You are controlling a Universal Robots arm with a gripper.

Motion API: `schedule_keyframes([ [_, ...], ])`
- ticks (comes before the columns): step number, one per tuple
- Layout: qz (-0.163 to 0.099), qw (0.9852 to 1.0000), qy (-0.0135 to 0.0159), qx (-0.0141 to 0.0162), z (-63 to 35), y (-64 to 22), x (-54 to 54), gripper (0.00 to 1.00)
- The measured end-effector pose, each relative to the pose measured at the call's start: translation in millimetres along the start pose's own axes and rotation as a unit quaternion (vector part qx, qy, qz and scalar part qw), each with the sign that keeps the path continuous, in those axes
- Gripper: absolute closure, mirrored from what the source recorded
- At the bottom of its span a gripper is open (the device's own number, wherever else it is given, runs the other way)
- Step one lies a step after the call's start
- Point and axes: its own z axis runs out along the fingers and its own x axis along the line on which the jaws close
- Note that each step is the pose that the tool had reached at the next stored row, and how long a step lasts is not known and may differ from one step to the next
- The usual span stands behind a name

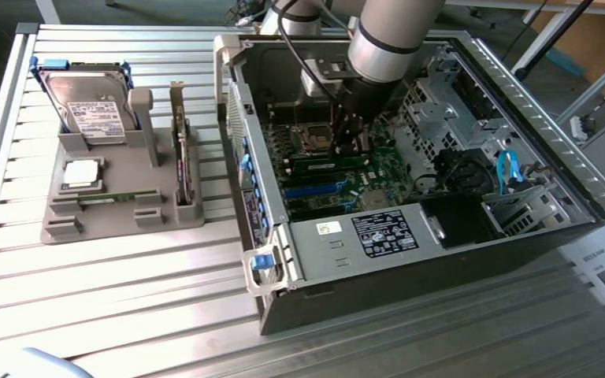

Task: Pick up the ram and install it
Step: 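Press down the ram until it locks into place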

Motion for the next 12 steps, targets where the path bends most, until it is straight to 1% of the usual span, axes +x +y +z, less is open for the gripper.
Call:
schedule_keyframes([
  [12,0.000,1.0000,0.0000,0.0001,2.4,-0.1,0.1,0.90],
])
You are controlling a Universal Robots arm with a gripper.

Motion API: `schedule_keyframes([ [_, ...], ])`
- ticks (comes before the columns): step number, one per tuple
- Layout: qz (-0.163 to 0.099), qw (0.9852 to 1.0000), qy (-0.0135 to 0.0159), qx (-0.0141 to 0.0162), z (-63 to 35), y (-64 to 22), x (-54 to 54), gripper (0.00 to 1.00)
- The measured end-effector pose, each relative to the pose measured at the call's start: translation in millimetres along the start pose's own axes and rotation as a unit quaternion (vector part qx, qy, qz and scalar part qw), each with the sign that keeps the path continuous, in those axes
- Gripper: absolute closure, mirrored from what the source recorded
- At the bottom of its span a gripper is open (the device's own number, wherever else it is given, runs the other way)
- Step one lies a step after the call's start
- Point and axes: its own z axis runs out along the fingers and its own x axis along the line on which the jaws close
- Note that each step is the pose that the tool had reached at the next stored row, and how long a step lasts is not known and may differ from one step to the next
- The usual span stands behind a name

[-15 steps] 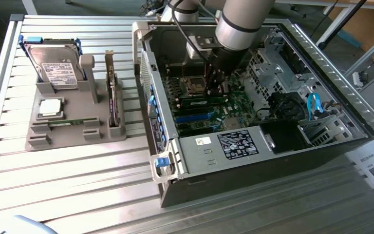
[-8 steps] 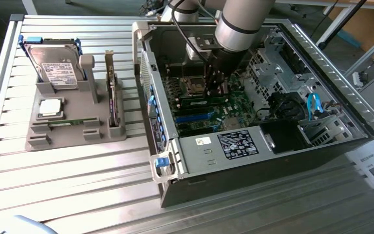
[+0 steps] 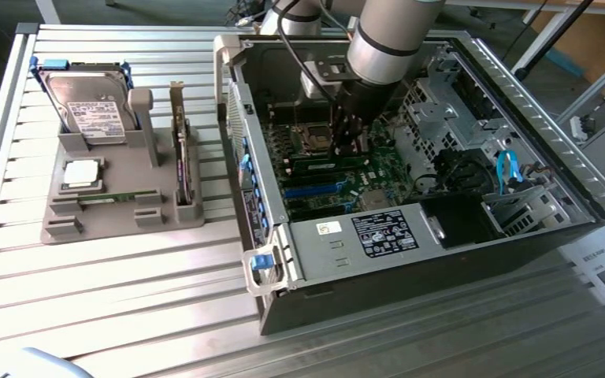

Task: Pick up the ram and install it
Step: 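Press down the ram until it locks into place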

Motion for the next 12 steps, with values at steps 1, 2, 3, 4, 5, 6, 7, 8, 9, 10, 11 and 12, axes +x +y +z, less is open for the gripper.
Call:
schedule_keyframes([
  [1,0.000,1.0000,0.0000,0.0000,0.3,0.0,0.0,0.90],
  [2,0.000,1.0000,0.0000,0.0000,0.6,0.0,0.0,0.90],
  [3,0.000,1.0000,0.0000,0.0000,0.9,0.0,0.0,0.90],
  [4,0.000,1.0000,0.0000,0.0001,1.1,0.0,0.0,0.90],
  [5,0.000,1.0000,0.0000,0.0000,1.1,0.0,0.0,0.90],
  [6,0.000,1.0000,0.0001,0.0000,1.1,0.0,0.1,0.90],
  [7,0.000,1.0000,0.0001,0.0000,1.1,0.0,0.0,0.90],
  [8,0.000,1.0000,0.0001,0.0000,1.1,0.0,0.0,0.90],
  [9,0.000,1.0000,0.0000,0.0001,1.3,0.0,0.0,0.90],
  [10,0.000,1.0000,-0.0001,0.0001,1.6,0.0,0.0,0.90],
  [11,0.000,1.0000,0.0000,0.0001,1.8,0.0,0.0,0.90],
  [12,0.000,1.0000,0.0000,0.0001,2.0,0.0,0.1,0.90],
])
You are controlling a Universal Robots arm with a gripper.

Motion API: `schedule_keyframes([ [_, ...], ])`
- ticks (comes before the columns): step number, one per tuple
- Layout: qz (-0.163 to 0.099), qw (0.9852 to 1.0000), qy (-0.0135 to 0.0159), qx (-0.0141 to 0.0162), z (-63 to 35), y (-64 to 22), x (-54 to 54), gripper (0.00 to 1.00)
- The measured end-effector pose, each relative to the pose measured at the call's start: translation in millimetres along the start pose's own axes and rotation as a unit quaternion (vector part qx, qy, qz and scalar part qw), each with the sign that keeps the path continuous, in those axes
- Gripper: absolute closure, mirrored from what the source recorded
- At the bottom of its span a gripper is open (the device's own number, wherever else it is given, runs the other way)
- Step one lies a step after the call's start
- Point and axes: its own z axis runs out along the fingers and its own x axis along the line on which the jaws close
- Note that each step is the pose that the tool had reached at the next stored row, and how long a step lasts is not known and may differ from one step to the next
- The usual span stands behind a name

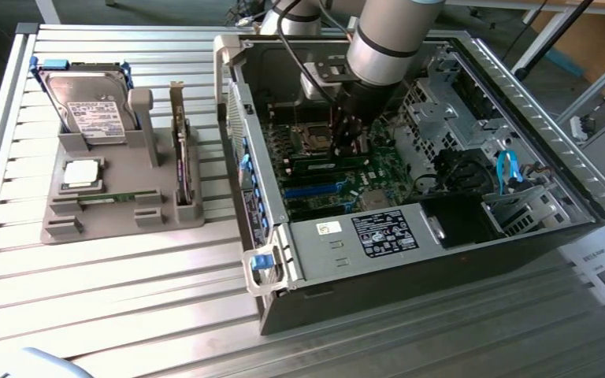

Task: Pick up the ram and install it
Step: 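Press down the ram until it locks into place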

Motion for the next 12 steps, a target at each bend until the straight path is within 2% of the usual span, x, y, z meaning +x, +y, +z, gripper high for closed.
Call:
schedule_keyframes([
  [12,0.000,1.0000,0.0001,0.0000,3.5,0.1,0.2,0.90],
])
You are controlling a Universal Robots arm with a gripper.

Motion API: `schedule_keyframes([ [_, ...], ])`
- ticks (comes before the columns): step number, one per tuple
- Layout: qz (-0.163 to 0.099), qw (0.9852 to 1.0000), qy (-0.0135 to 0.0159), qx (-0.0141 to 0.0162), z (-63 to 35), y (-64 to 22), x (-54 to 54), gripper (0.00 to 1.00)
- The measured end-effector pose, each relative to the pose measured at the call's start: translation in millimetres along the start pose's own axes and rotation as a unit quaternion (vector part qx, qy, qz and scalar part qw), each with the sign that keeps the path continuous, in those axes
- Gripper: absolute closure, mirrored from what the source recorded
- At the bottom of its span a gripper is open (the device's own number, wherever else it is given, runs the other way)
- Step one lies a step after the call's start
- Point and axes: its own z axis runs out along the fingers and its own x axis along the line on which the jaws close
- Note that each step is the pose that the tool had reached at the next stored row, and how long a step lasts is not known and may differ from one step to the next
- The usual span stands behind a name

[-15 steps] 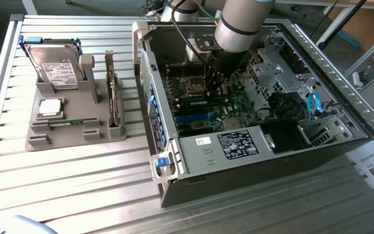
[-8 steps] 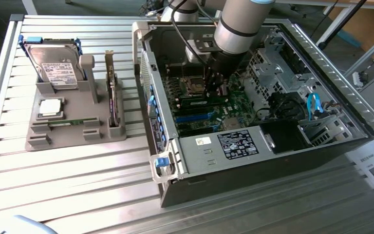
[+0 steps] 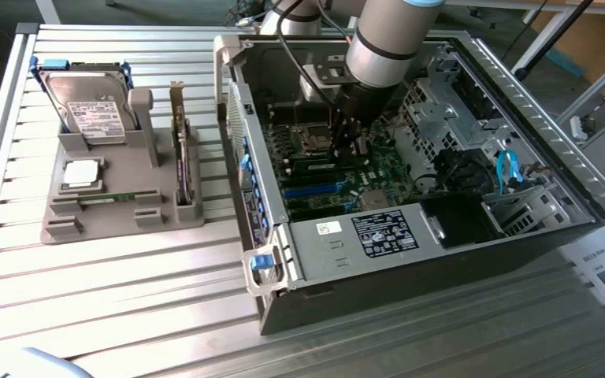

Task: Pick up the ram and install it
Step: 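Press down the ram until it locks into place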

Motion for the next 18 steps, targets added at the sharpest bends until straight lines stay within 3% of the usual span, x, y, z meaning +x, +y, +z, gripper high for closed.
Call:
schedule_keyframes([
  [18,0.000,1.0000,0.0000,0.0004,2.2,0.0,0.1,0.90],
])
